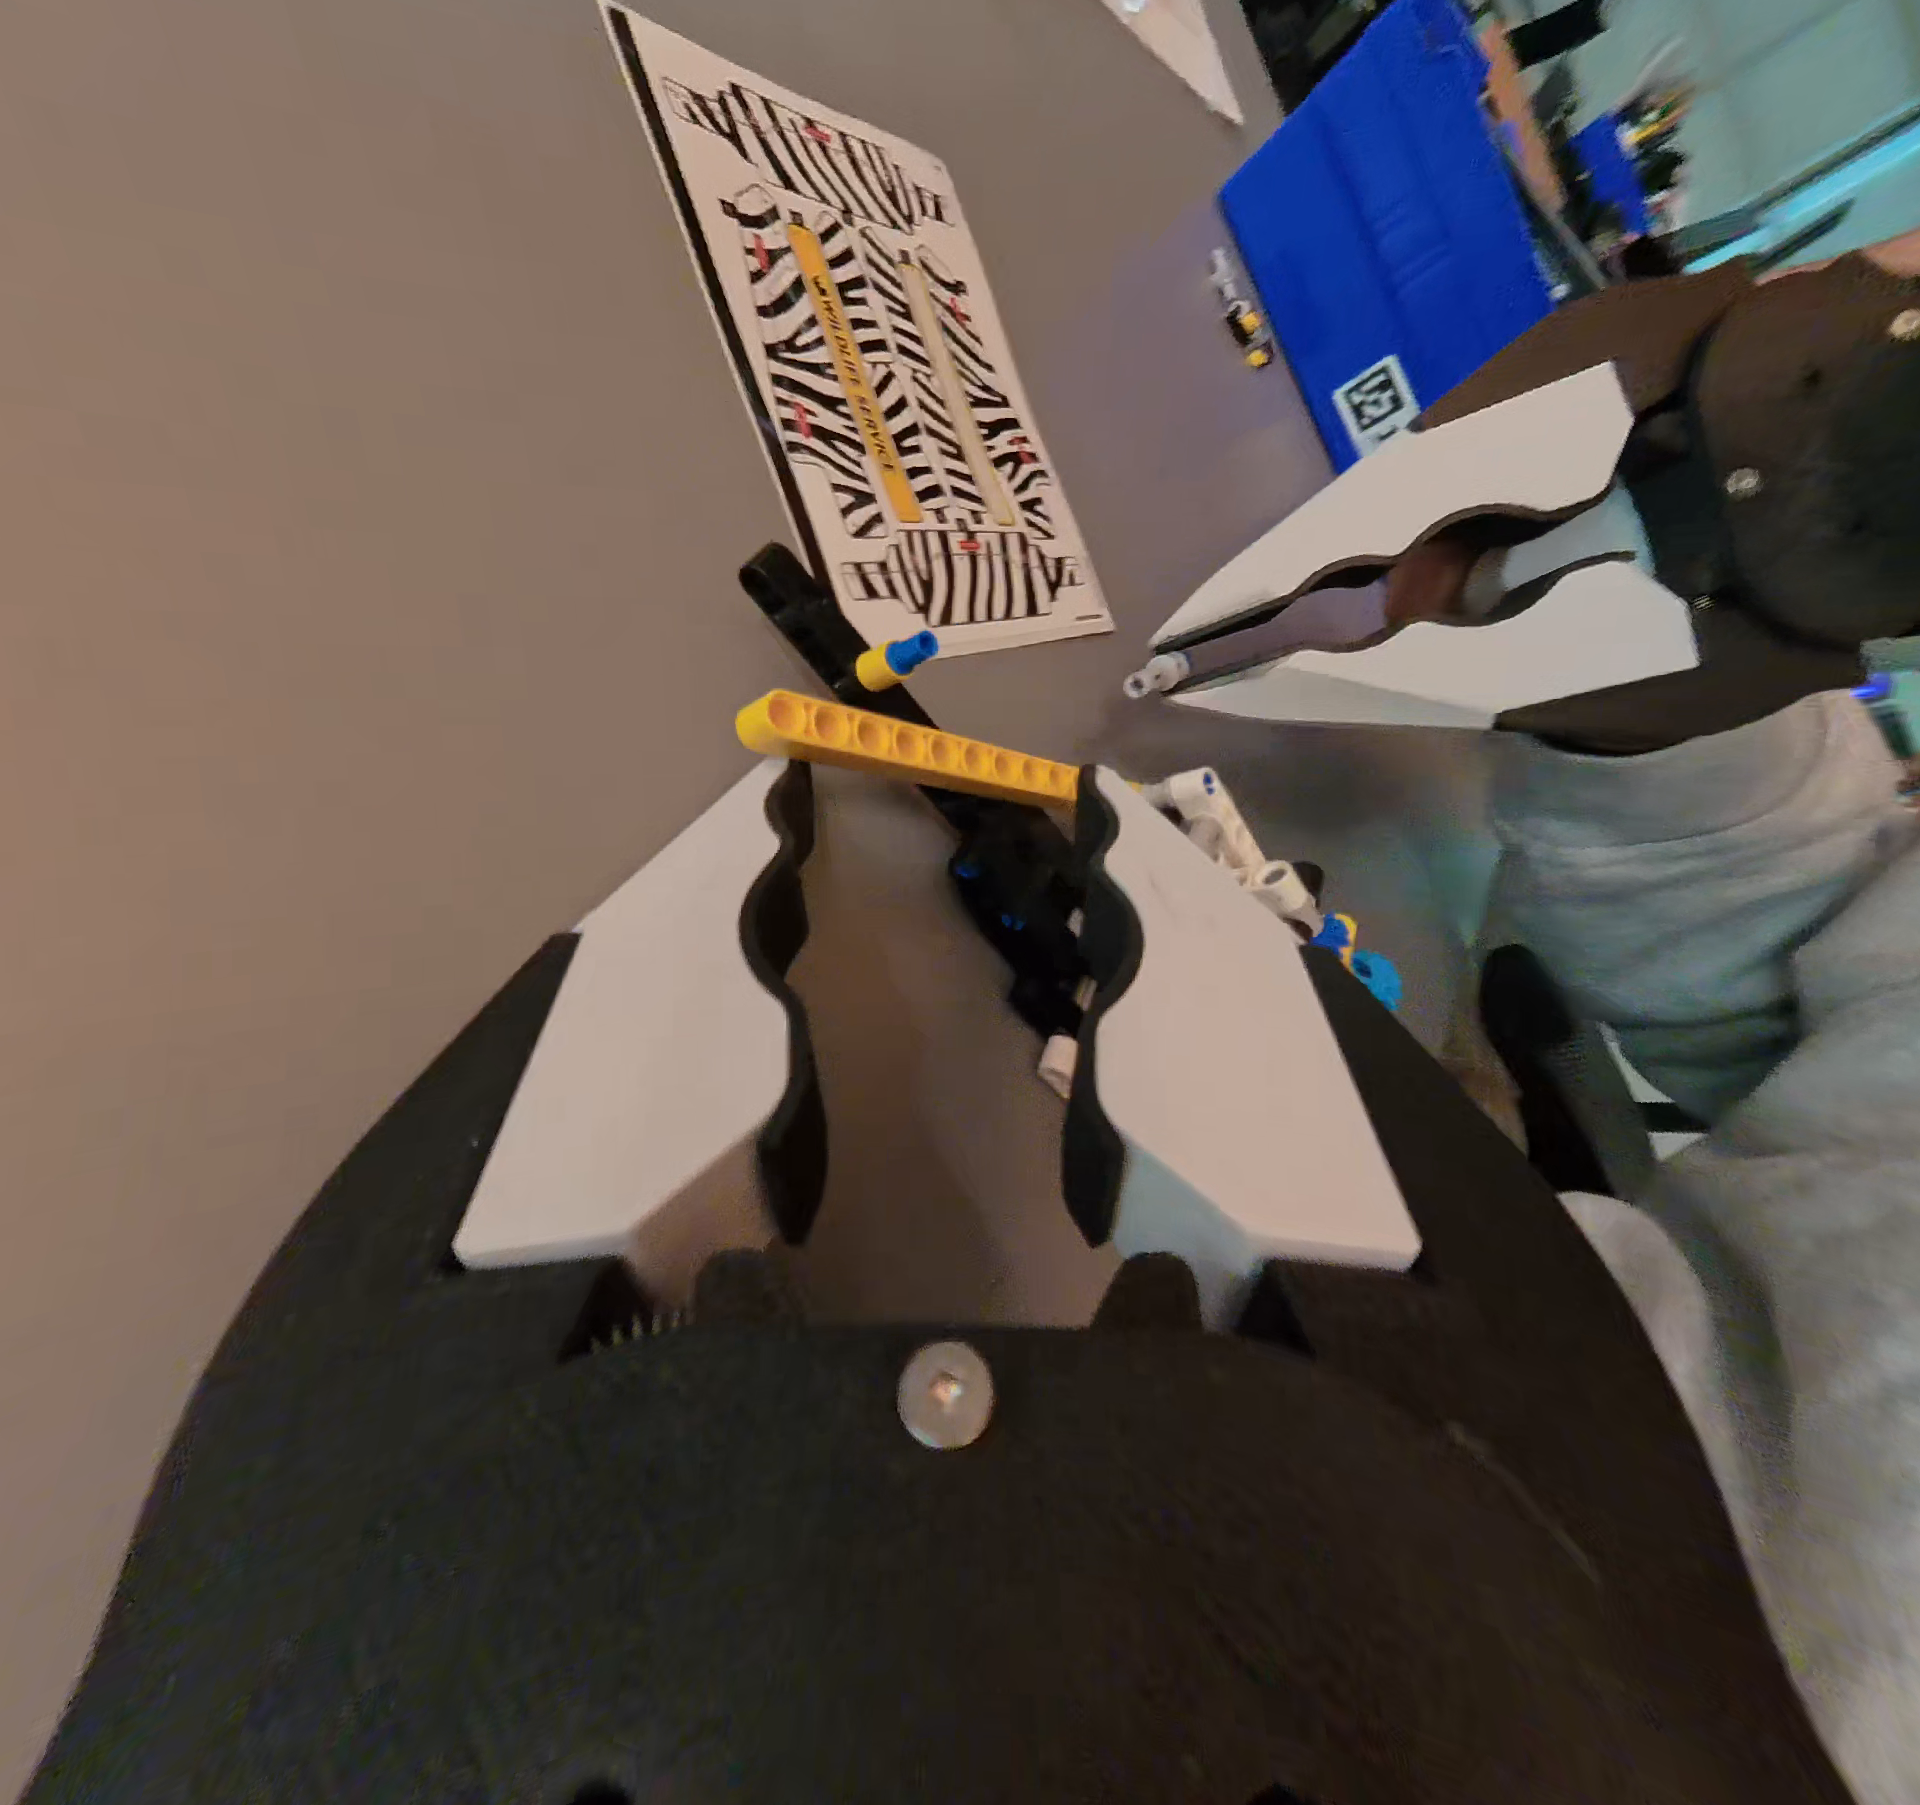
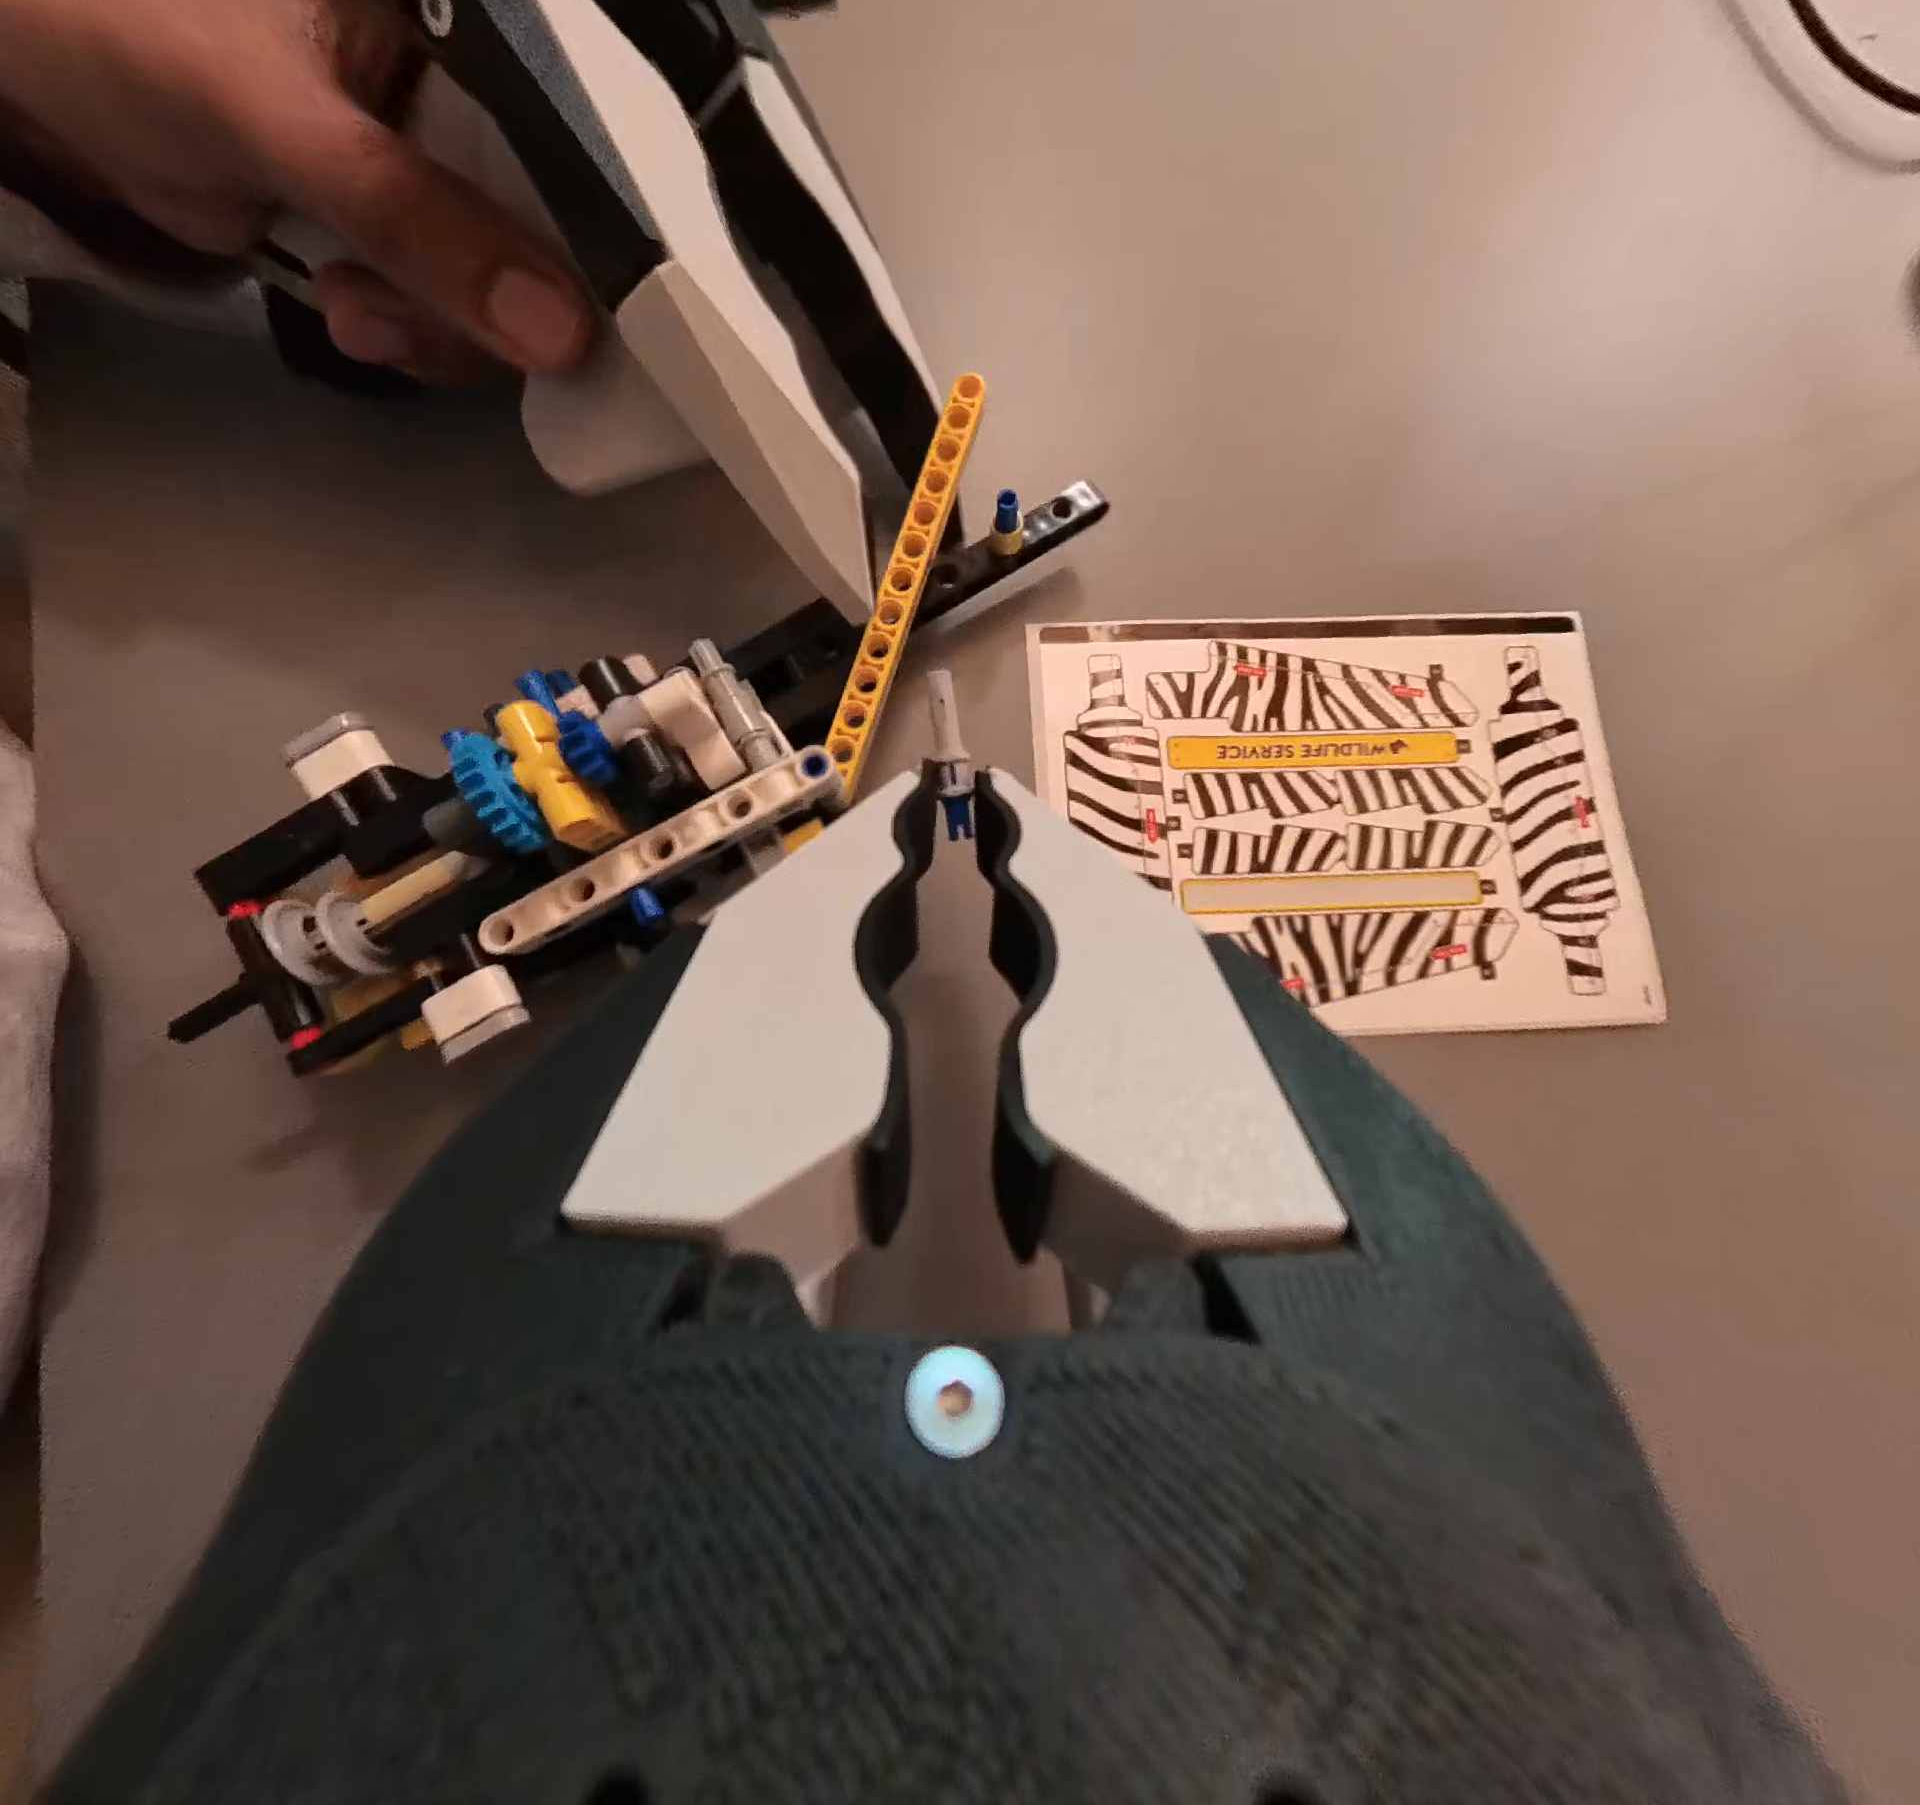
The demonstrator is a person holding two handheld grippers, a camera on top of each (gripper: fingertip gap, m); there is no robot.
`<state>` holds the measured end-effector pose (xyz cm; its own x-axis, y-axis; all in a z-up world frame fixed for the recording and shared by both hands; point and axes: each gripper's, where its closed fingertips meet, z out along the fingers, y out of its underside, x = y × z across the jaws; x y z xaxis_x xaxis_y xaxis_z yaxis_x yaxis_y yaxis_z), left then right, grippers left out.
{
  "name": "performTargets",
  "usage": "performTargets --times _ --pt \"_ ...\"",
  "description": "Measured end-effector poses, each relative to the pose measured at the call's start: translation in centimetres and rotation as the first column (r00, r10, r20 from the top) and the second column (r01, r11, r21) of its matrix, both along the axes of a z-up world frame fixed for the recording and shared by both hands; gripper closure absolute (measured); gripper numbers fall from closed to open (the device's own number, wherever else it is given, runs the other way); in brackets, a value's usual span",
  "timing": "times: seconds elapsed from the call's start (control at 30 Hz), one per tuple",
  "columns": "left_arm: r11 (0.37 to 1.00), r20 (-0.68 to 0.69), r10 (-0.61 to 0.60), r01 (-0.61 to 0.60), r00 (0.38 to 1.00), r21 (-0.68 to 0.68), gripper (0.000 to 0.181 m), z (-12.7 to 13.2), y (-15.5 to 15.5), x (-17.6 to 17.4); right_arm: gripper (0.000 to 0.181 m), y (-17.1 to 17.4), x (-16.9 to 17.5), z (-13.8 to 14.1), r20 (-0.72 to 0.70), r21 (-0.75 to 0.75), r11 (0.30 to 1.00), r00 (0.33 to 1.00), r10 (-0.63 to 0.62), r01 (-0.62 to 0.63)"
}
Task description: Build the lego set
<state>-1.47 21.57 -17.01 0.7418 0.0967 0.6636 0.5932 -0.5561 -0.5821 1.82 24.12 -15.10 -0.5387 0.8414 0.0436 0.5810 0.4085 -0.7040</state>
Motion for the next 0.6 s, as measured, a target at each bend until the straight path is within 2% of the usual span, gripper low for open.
performTargets --times 0.13,0.23,0.27,0.33,0.4,0.47,0.53,0.6 --pt "0.998 -0.031 0.057 -0.058 0.998 -0.021 0.122 0.2 -0.6 -1.5 0.176 0.1 -0.1 0.6 -0.025 -0.021 1.0 1.0 0.002 -0.003" --pt "0.98 -0.076 0.198 -0.2 0.977 -0.021 0.099 0.7 -1.4 -4.5 0.176 -0.1 -0.2 1.3 -0.06 -0.028 0.999 0.998 0.017 -0.019" --pt "0.968 -0.081 0.249 -0.251 0.965 -0.011 0.088 1.2 -1.6 -5.4 0.176 -0.2 -0.2 1.5 -0.073 -0.032 0.999 0.997 0.022 -0.025" --pt "0.958 -0.047 0.282 -0.28 0.958 0.059 0.085 3.0 -1.6 -5.9 0.176 -0.6 -0.4 2.2 -0.116 -0.04 0.998 0.992 0.042 -0.047" --pt "0.972 0.073 0.16 -0.171 0.984 0.164 0.098 5.5 -1.0 -3.4 0.176 -1.2 -0.5 3.1 -0.172 -0.039 0.996 0.982 0.072 -0.079" --pt "0.968 0.231 0.015 -0.071 0.973 0.24 0.111 7.2 -0.5 -0.5 0.176 -1.7 -0.8 4.1 -0.227 -0.023 0.995 0.97 0.089 -0.097" --pt "0.962 0.327 -0.063 -0.03 0.943 0.272 0.124 7.6 -0.2 1.3 0.176 -2.1 -0.9 5.0 -0.274 -0.006 0.994 0.956 0.106 -0.113" --pt "0.953 0.36 -0.115 0.001 0.926 0.302 0.136 7.8 0.1 2.5 0.176 -2.5 -0.8 5.5 -0.299 -0.001 0.991 0.946 0.127 -0.134"
